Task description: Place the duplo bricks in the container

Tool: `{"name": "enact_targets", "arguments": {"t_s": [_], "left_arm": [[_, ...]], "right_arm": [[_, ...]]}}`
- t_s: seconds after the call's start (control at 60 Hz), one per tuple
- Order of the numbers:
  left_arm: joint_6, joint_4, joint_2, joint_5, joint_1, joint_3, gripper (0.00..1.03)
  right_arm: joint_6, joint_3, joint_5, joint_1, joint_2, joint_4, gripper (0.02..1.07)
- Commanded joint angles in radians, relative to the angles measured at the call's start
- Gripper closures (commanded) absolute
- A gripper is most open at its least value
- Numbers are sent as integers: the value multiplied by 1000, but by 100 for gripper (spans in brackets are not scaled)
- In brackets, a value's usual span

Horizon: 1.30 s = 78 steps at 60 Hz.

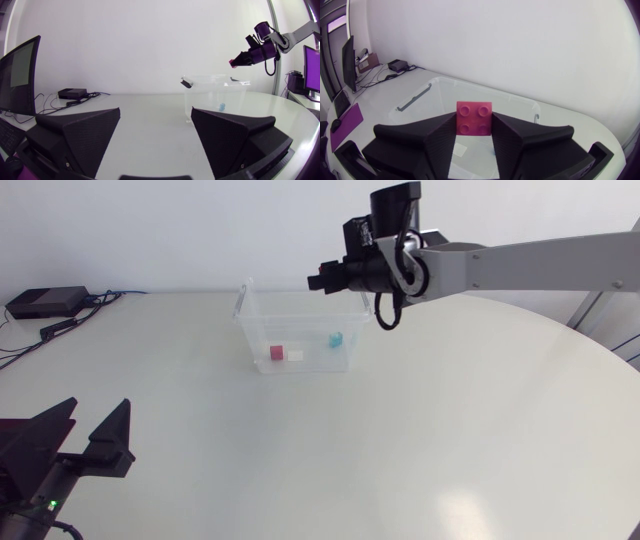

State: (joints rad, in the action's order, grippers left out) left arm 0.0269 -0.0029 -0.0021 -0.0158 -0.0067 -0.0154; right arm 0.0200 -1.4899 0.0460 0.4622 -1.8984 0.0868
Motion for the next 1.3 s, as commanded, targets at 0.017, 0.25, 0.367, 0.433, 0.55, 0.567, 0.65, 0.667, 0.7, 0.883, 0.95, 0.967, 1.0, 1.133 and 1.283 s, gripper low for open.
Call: {"name": "enact_targets", "arguments": {"t_s": [0.017, 0.25, 0.367, 0.433, 0.55, 0.567, 0.65, 0.667, 0.7, 0.883, 0.95, 0.967, 1.0, 1.133, 1.283], "left_arm": [[10, -2, -12, -6, 7, 15, 4], [10, -2, -12, -6, 7, 14, 4], [10, -2, -12, -6, 7, 14, 4], [10, -2, -12, -6, 7, 14, 4], [10, -2, -12, -6, 7, 14, 4], [10, -2, -12, -6, 7, 14, 4], [10, -2, -12, -6, 7, 14, 4], [10, -2, -12, -6, 7, 14, 4], [10, -2, -12, -6, 7, 15, 4], [10, -2, -12, -6, 7, 14, 4], [10, -2, -12, -6, 7, 14, 4], [10, -2, -12, -6, 7, 14, 4], [10, -2, -12, -6, 7, 14, 4], [10, -2, -12, -6, 7, 14, 4], [10, -2, -12, -6, 7, 14, 4]], "right_arm": [[-22, -29, -35, 23, -47, 16, 6], [-22, 102, -38, 16, 108, 71, 6], [-22, 155, -61, 15, 186, 65, 6], [-23, 189, -84, 15, 229, 54, 6], [-48, 286, -140, 23, 323, 54, 6], [-52, 306, -144, 23, 343, 54, 6], [-57, 379, -169, 26, 424, 54, 6], [-57, 393, -169, 26, 438, 54, 6], [-57, 419, -169, 26, 469, 54, 6], [-58, 574, -198, 41, 660, 45, 6], [-58, 612, -202, 43, 722, 37, 6], [-58, 623, -206, 43, 739, 34, 6], [-61, 640, -212, 47, 762, 33, 6], [-78, 732, -255, 75, 883, 33, 6], [-81, 832, -267, 102, 1038, 4, 6]]}}
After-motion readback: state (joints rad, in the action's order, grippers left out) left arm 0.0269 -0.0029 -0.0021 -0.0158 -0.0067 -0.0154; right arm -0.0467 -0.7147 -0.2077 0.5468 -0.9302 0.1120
